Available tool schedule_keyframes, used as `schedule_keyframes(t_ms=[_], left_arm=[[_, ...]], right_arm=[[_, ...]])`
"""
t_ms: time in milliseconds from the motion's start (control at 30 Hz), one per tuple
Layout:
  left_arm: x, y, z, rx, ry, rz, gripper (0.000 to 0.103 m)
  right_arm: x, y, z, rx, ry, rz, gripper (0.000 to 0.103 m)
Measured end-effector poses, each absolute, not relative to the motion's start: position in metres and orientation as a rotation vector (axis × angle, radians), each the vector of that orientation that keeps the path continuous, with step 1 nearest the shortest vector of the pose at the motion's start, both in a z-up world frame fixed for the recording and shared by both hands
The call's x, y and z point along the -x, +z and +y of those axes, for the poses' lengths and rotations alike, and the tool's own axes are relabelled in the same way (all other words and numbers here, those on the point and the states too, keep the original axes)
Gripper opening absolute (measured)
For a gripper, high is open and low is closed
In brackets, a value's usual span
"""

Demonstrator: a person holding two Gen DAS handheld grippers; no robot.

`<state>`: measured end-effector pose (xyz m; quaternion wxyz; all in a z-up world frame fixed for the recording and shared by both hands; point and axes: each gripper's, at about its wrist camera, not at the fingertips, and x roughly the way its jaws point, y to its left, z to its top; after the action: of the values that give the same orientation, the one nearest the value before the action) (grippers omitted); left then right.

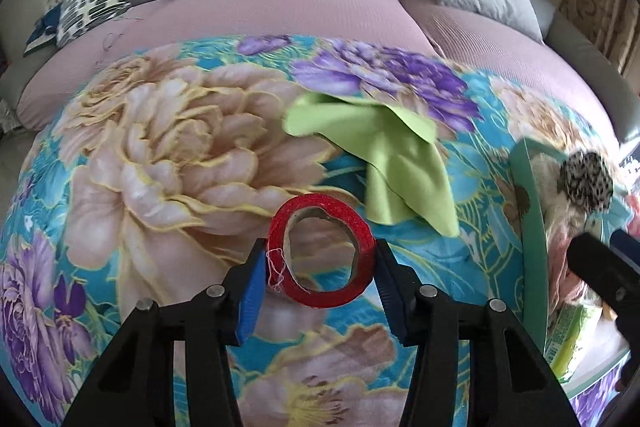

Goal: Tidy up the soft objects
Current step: 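Grasp the red tape roll with the left gripper, then grasp the green cloth with the right gripper and lift it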

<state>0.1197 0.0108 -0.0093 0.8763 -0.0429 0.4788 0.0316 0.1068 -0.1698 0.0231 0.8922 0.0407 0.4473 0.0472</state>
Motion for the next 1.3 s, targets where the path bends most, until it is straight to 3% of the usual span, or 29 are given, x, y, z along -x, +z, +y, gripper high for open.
schedule_keyframes(t_ms=[733,1100,1300], left_arm=[[-0.106,0.005,0.099,0.252,0.232,0.936,0.053],[-0.106,-0.003,0.115,0.290,0.248,0.948,0.053],[-0.105,-0.004,0.117,0.297,0.248,0.951,0.053]], right_arm=[[-0.160,0.004,-0.078,0.039,0.295,0.901,0.102],[-0.198,-0.025,-0.058,0.098,0.255,0.937,0.076],[-0.204,-0.035,-0.049,0.128,0.261,0.960,0.069]])
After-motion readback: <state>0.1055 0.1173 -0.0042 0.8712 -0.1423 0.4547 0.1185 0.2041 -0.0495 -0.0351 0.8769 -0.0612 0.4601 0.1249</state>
